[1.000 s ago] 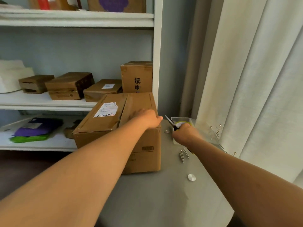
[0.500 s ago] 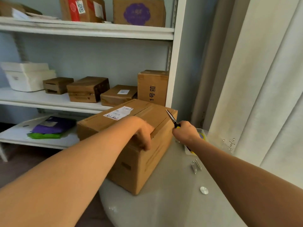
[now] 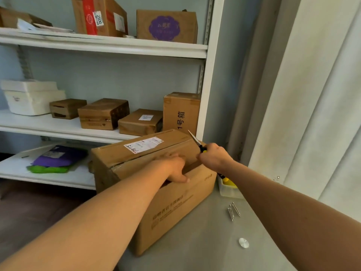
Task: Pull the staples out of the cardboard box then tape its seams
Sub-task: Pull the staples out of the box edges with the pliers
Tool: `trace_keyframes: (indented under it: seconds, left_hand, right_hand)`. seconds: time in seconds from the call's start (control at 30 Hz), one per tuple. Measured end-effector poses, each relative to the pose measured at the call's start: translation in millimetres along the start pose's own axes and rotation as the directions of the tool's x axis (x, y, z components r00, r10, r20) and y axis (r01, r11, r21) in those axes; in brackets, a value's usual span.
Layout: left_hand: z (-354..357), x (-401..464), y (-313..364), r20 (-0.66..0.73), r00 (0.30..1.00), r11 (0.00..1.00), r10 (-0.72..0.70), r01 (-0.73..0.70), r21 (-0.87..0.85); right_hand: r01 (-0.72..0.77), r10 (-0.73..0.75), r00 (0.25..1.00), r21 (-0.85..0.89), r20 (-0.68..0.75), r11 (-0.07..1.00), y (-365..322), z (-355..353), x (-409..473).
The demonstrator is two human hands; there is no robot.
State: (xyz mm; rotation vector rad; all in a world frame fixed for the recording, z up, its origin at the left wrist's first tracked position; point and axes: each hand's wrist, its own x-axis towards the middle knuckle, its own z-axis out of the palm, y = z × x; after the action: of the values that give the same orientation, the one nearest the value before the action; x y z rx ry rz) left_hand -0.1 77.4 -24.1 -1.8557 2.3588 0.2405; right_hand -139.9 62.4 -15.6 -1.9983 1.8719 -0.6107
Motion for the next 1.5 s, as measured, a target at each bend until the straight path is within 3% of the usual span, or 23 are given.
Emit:
trace_keyframes:
  seconds: [0.13,0.3,0.4,0.5,0.57,0.67,0.77,0.8,0.97,1.1,1.23,1.33,1.4,1.5]
  left_hand:
    - [-21,-1,-6,0.176,0.975,0.987,0.137,-0.149,0.057]
    - [-29,-11,-26,0.274,0.952,0.98,0.134,-0.169,0.109]
    - [-34,-8,-27,0.185,0.964,0.978,0.189,-0.201,0.046]
    - [-30,0,-11,0.019,0.963,0.949,0.269,-0.262,-0.175]
    - [-22,4,1,-0.045,0.956,0.891,0.29,-0.286,-0.353]
    - [-16,3,11,-0.104,0.939,0.801,0.327,-0.334,-0.497]
    - [-15,0,14,-0.199,0.915,0.808,0.351,-0.403,-0.429]
    - [-14,0,15,-0.224,0.908,0.804,0.355,-0.418,-0.423]
    - [-5,6,13,-0.169,0.94,0.781,0.295,-0.339,-0.525]
    - [-7,5,5,-0.137,0.966,0.795,0.219,-0.258,-0.549]
    - [-5,2,-11,-0.146,0.987,0.911,0.061,-0.115,-0.396]
    - [7,-1,-21,-0.146,0.989,0.96,-0.023,-0.019,-0.279]
    - [7,-4,-23,-0.141,0.99,0.967,-0.018,-0.018,-0.252]
    - [0,-11,-26,-0.086,0.996,0.977,0.035,-0.053,-0.204]
  right_hand:
    - [-0.064,0.066,0.996,0.045,-0.063,0.997,14,-7,5]
    - [-0.095,0.095,0.995,-0.017,0.022,0.995,32,3,-2]
    - [-0.049,0.048,0.998,-0.017,-0.038,0.999,28,1,-5]
    - [-0.01,0.016,0.995,0.059,-0.098,0.998,14,-4,-5]
    - [-0.016,0.038,0.994,0.212,-0.098,0.977,4,-7,-3]
    - [-0.073,0.118,0.991,0.494,-0.062,0.867,-5,-9,0]
    - [-0.187,0.183,0.98,0.707,0.082,0.682,-9,-9,1]
    - [-0.202,0.177,0.978,0.715,0.111,0.669,-10,-7,2]
    - [-0.182,0.109,0.981,0.568,0.161,0.803,-15,-1,5]
    - [-0.129,0.128,0.991,0.516,0.037,0.847,-2,-4,9]
    - [-0.112,0.106,0.993,0.132,0.054,0.985,28,4,4]
    - [-0.049,0.042,0.993,-0.056,-0.107,0.997,33,-4,-2]
    - [-0.016,-0.002,0.98,-0.089,-0.199,0.996,31,-13,-2]
    - [0.017,-0.017,1.0,-0.078,0.008,0.997,33,-11,-5]
